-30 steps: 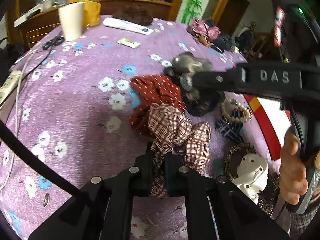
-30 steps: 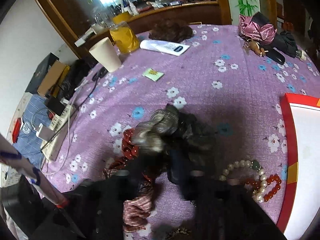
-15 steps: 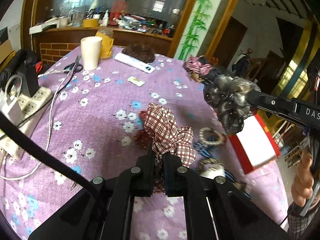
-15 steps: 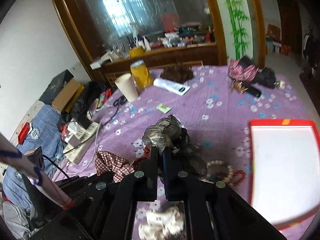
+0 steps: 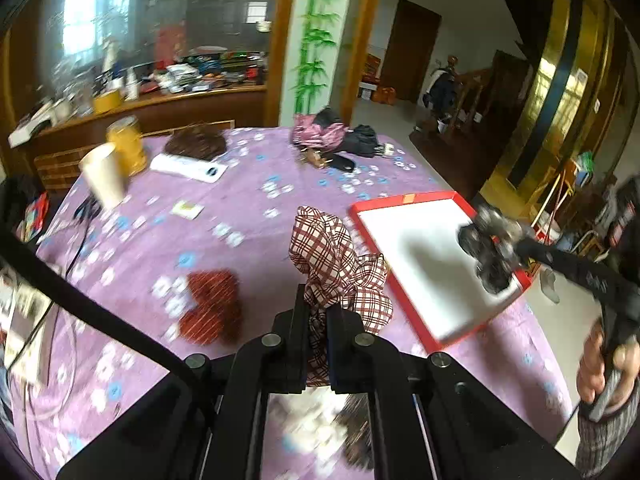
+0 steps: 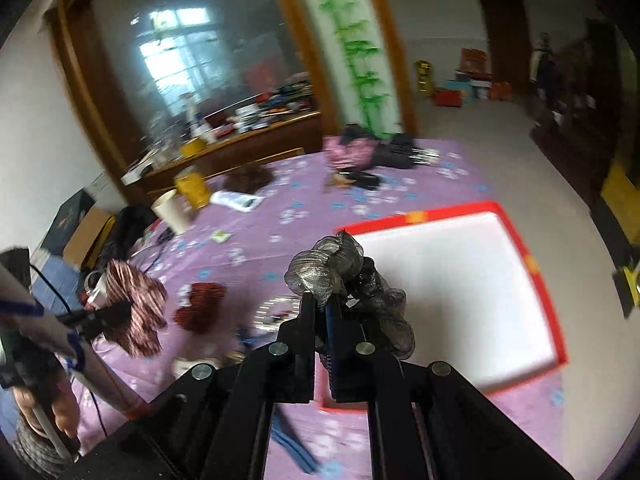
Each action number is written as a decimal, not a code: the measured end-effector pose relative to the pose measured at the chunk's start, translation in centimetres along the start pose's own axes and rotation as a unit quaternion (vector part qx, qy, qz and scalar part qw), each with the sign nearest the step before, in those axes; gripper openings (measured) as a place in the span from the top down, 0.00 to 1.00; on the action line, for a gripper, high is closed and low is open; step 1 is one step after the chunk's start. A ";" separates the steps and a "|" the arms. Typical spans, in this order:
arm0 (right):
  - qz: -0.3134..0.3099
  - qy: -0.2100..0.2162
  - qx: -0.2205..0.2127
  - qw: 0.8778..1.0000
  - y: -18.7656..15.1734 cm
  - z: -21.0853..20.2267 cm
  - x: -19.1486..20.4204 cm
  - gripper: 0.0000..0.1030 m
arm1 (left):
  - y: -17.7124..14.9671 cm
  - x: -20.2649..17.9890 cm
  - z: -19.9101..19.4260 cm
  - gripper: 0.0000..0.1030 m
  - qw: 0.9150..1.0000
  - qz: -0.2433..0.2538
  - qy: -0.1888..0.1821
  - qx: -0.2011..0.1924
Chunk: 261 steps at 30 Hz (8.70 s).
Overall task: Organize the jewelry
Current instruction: 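Carry both scrunchies over the red tray and open both tools to drop them, then withdraw both open tools from the tray back over the table, then grasp the red polka-dot scrunchie with the left tool while the right tool grasps the white polka-dot scrunchie, then carry both scrunchies into the red tray and open both tools, then move both tools back toward the remaining accessories on the table, then grasp the leopard-print bracelet with the left tool while the right tool grasps a black claw clip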
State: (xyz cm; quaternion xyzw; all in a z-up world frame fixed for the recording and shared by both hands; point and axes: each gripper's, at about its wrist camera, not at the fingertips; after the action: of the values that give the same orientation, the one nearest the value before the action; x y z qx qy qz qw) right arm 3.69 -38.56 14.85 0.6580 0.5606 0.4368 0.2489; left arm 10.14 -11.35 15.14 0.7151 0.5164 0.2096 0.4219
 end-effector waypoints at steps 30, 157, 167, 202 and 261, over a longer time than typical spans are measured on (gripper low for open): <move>0.106 -0.074 0.005 0.992 -3.8 1.1 -15.2 0.43 | 2.8 -9.1 23.3 0.53 0.995 0.016 0.008 0.094; -0.089 0.083 0.074 0.990 -7.7 6.6 15.4 0.92 | -4.9 10.9 -5.7 0.92 0.997 -0.067 0.027 -0.018; -0.002 0.021 -0.017 1.000 -1.1 0.7 3.9 0.92 | -2.7 2.6 -1.6 0.92 0.999 -0.038 -0.035 0.010; 0.086 -0.185 0.052 0.978 2.4 13.4 -16.7 0.48 | -6.3 -11.0 11.7 0.62 0.989 0.054 -0.065 0.120; -0.077 0.044 0.116 0.989 -15.0 4.5 5.4 0.40 | -9.9 3.4 9.8 0.96 0.993 -0.013 -0.011 0.120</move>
State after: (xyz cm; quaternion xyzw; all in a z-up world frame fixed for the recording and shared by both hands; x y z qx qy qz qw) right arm -0.36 -28.95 1.95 0.6169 0.6672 0.3772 0.1791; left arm 13.10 -10.94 1.11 0.7561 0.5425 0.1329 0.3411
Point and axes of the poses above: each gripper's, at about its wrist camera, not at the fingertips, and z roughly the way its jaws point, x to its left, y to its top, and after that the axes turned 11 degrees about -x, right-handed
